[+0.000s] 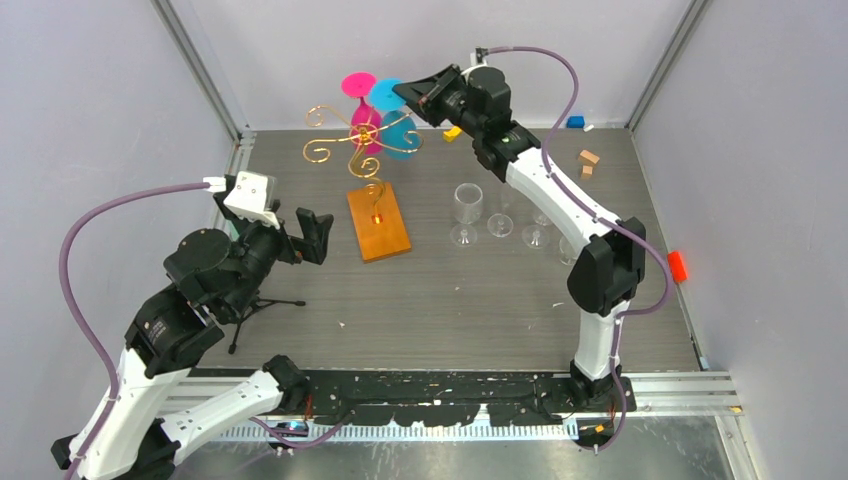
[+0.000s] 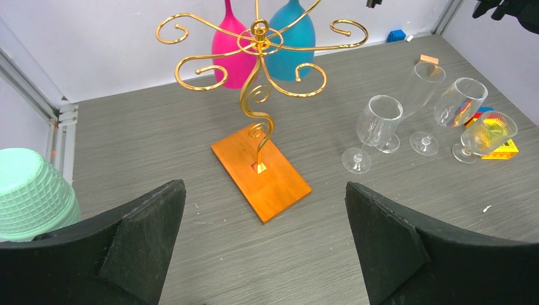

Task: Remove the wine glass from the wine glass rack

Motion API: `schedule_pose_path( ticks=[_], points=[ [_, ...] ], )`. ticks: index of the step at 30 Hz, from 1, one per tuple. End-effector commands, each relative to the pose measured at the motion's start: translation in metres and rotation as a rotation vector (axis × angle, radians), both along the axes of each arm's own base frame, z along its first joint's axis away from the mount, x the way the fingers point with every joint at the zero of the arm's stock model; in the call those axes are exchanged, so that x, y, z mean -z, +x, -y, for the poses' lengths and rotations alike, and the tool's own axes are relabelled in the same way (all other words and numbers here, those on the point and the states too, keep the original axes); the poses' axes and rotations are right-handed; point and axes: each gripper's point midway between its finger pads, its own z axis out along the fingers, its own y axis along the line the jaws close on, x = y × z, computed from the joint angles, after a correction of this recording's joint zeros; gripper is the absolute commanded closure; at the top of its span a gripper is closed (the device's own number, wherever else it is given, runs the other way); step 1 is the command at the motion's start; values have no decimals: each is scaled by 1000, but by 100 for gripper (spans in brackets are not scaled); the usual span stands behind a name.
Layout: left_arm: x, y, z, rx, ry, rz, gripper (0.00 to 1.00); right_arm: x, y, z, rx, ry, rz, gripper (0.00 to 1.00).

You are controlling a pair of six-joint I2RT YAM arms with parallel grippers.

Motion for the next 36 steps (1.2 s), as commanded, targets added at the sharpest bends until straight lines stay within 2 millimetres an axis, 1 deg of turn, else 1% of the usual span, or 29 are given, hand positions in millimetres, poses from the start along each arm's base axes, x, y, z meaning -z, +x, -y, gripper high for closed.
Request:
schedule_pose_path(
  ticks=[1, 2, 7, 10, 13, 14, 15, 16, 17, 20, 23, 27, 28, 29, 30, 31, 32, 36],
  points=[
    [-11, 3, -1, -15, -30, 38, 0, -51, -8, -9, -31, 53, 134, 100],
    [-11, 3, -1, -15, -29, 36, 0, -48, -4, -9, -16, 44, 138, 100],
    [-11, 2, 0, -10, -30, 36, 0, -55, 10, -9, 35, -7, 228, 100],
    [-11, 2, 0, -4, -31, 35, 0, -53, 20, -7, 72, -54, 264, 100],
    [-10, 1, 2, 4, -29, 30, 0, -54, 29, -10, 82, -73, 294, 100],
    [-11, 1, 2, 6, -31, 30, 0, -59, 30, -10, 84, -73, 311, 100],
    [-10, 1, 2, 6, -29, 27, 0, -53, 35, -12, 81, -77, 309, 100],
    [-10, 1, 2, 8, -30, 27, 0, -57, 36, -11, 84, -74, 319, 100],
    [-10, 1, 3, 8, -29, 26, 0, -54, 39, -12, 86, -75, 320, 100],
    [-10, 1, 2, 9, -29, 25, 0, -57, 45, -8, 111, -77, 340, 100],
    [-9, 1, 4, 13, -27, 22, 0, -62, 49, 1, 157, -106, 364, 100],
    [-8, 2, 9, 31, -31, 13, 0, -74, 46, 16, 212, -156, 399, 100],
    [-7, 2, 11, 38, -33, 11, 0, -80, 44, 25, 251, -159, 405, 100],
    [-6, 2, 13, 44, -34, 6, 0, -93, 38, 33, 269, -159, 429, 100],
    [-6, 3, 15, 51, -37, 4, 0, -90, 38, 37, 288, -167, 426, 100],
    [-7, 2, 17, 60, -43, 3, 0, -98, 32, 45, 302, -171, 437, 100],
    [-6, 2, 20, 71, -48, -1, 0, -102, 29, 51, 320, -168, 442, 100],
    [-9, 2, 36, 132, -79, -13, 0, -123, 3, 83, 366, -131, 453, 100]
  ],
)
